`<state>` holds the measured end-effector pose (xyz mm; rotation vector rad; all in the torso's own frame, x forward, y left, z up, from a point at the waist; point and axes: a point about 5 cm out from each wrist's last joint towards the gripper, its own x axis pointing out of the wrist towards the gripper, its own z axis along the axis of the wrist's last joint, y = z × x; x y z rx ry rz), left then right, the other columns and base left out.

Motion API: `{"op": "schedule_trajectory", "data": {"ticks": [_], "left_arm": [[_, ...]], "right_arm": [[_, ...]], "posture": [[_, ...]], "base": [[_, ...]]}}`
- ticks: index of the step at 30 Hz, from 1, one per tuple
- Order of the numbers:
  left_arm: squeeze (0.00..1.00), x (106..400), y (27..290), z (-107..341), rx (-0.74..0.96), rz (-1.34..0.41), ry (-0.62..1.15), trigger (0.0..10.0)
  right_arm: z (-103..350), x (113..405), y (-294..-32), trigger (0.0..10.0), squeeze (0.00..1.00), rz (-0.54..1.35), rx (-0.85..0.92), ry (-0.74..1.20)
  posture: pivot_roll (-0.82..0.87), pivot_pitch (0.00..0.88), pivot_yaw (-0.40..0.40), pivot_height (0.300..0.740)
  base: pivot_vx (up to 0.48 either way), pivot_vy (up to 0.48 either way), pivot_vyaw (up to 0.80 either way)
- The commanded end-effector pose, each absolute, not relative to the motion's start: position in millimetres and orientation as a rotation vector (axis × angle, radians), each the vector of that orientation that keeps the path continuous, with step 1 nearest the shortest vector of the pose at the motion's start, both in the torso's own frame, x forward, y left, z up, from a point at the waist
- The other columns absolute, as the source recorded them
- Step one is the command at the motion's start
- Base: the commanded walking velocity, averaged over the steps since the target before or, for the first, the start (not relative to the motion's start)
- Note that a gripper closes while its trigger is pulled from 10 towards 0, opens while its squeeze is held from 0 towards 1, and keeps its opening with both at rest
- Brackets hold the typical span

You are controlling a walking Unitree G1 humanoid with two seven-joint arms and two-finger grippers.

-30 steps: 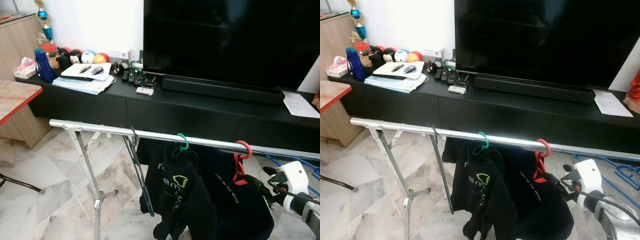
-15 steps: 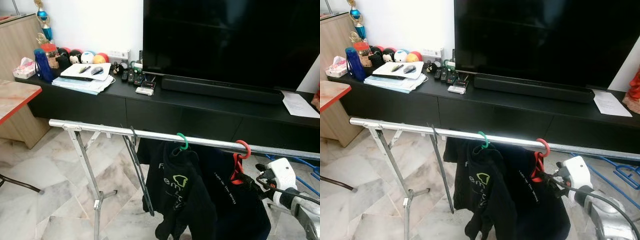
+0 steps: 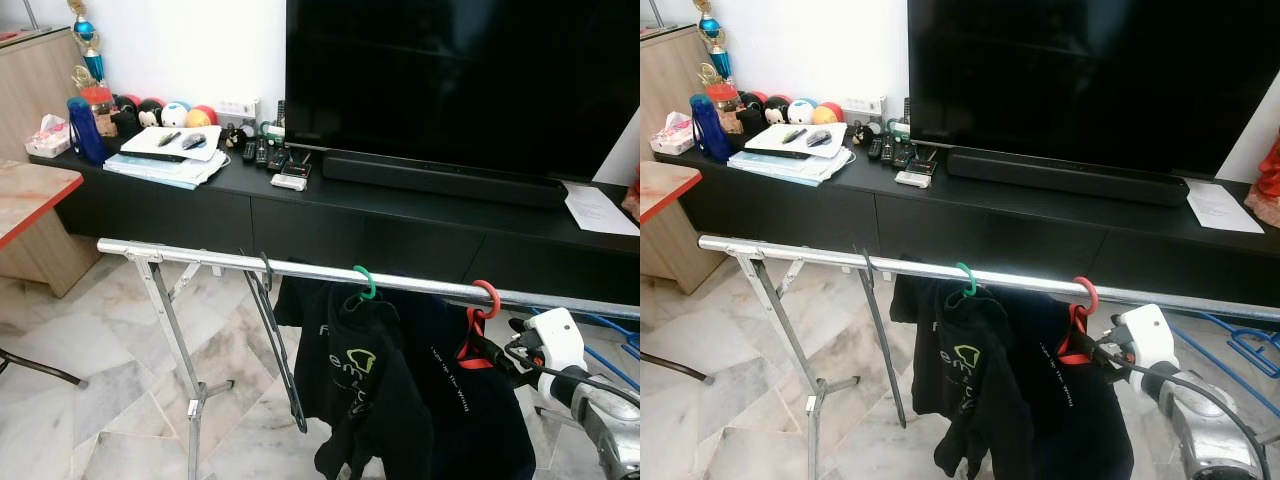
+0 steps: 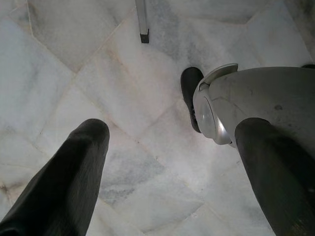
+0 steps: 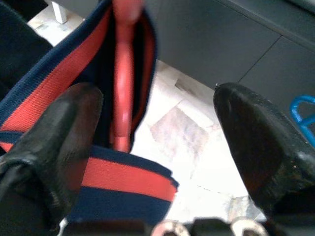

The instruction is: Hang hanger

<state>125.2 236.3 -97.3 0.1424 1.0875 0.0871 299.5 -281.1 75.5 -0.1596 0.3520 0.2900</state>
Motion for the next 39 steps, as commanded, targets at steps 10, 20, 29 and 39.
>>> {"op": "schedule_trajectory", "data": {"ticks": [10,20,29,39], "left_arm": [[0.00,120,217,-103,0.118,0.050,1.104,10.0],[0.00,122,226,-101,0.115,0.067,1.095,10.0],[0.00,121,219,-102,0.109,0.060,1.095,10.0],[0.00,128,202,-104,0.100,0.042,1.092,10.0]], "right_arm": [[66,310,-262,10.0,0.00,0.299,-0.197,0.378],[75,323,-268,10.0,0.00,0.161,-0.228,0.343],[76,324,-275,9.7,0.00,0.086,-0.207,0.346],[60,320,-267,0.0,0.00,0.116,-0.204,0.436]], "posture": [[-0.03,0.051,-0.086,0.740],[-0.03,0.054,-0.089,0.740],[-0.03,0.055,-0.090,0.740],[-0.03,0.055,-0.092,0.740]], "base": [[0.000,0.000,0.00],[0.000,0.000,0.00],[0.000,0.000,0.00],[0.000,0.000,0.00]]}}
